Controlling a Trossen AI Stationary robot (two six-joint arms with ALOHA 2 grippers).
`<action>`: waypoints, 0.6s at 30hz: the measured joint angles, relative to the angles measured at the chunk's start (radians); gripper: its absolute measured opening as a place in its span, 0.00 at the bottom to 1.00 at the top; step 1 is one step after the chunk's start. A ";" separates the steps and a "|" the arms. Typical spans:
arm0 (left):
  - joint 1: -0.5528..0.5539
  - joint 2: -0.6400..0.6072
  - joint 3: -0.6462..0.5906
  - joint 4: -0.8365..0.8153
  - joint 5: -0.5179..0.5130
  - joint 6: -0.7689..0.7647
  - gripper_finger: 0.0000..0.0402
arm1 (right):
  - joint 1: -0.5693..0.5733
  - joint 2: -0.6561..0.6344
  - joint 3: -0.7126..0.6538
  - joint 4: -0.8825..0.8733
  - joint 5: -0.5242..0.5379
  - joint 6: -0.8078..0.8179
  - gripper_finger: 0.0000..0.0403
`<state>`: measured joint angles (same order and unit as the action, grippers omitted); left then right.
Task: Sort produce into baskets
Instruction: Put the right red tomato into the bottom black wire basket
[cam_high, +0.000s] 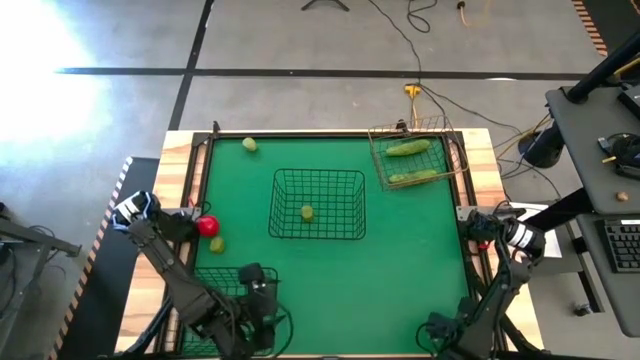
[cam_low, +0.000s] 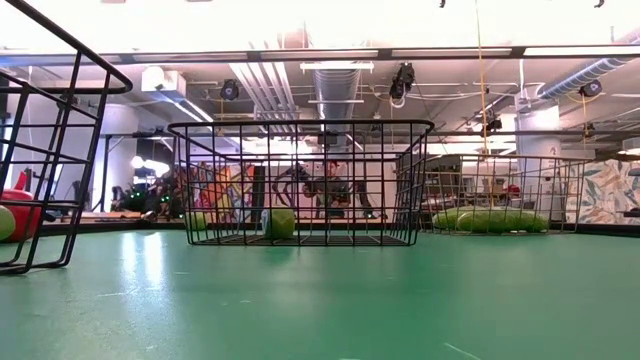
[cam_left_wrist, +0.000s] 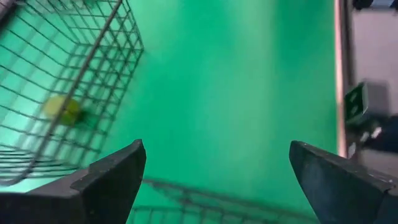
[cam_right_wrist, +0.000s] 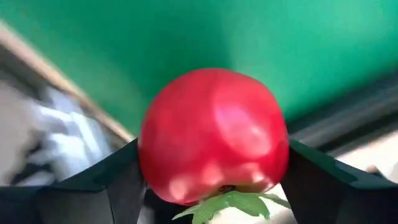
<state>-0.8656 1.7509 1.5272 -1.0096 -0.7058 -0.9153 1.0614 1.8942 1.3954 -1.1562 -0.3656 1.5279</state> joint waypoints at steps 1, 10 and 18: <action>-0.007 -0.004 0.000 -0.019 -0.007 0.002 0.94 | -0.012 0.000 0.026 0.003 0.053 -0.017 0.73; 0.002 -0.018 0.000 -0.052 -0.011 0.026 0.87 | -0.244 0.005 0.170 0.013 0.438 -0.419 0.74; 0.012 -0.018 0.000 -0.054 -0.012 0.043 0.82 | -0.482 0.014 0.165 0.197 0.580 -0.844 0.74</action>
<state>-0.8533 1.7329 1.5269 -1.0637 -0.7177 -0.8719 0.5791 1.9087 1.5604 -0.9591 0.2143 0.6842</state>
